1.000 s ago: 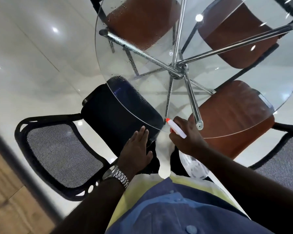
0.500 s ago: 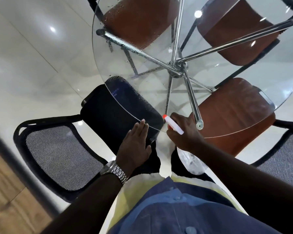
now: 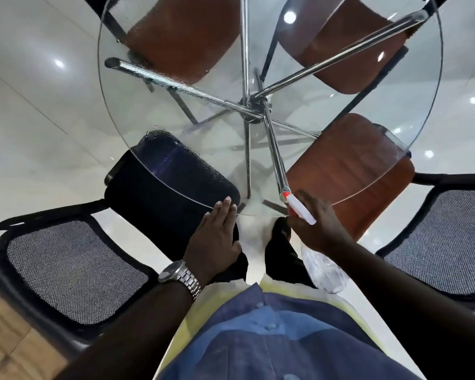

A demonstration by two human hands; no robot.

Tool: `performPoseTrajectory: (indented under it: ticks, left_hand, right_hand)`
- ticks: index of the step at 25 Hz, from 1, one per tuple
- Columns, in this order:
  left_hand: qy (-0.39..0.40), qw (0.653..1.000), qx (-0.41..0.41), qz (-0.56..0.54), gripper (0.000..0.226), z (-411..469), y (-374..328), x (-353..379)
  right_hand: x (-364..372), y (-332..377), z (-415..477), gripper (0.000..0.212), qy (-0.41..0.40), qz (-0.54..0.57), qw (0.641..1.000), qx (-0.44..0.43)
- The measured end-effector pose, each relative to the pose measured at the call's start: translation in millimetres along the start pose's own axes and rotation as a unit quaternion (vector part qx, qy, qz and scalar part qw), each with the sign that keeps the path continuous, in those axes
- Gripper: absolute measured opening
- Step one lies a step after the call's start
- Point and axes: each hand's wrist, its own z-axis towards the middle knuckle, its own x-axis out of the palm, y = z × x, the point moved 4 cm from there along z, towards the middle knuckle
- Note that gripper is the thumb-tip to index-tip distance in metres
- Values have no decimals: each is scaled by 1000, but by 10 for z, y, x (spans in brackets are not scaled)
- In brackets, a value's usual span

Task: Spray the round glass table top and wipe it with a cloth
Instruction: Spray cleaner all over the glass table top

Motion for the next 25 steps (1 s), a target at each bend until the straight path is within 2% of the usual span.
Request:
performPoseTrajectory:
  ticks: [4,8,11,15,18,25]
  left_hand:
    - [12,1000,-9,7,87,26,-151,40]
    - [18,999,-35,23,90,13,-260,90]
    - [17,998,-56,31,90,47,-334,104]
    - [22,996,-77,31,91,77,-412,105]
    - [36,995,-82,38,89,81,-421,77]
    - [59,993,-103,28,89,174,-414,45]
  right_hand:
    - [-120,-172,-18,13,12,-20,999,-27]
    - [-230,-329,-67,27,31,-36,997,-56]
    - [-273,-502,-130,28,58,-44,995,-73]
    - [-420,-676,-204,32,45,-46,996,-61]
    - [-581,-709,-283,29,22,-44,997,-62]
    - [-751,-824,-357,8,-18,-28,999,-21]
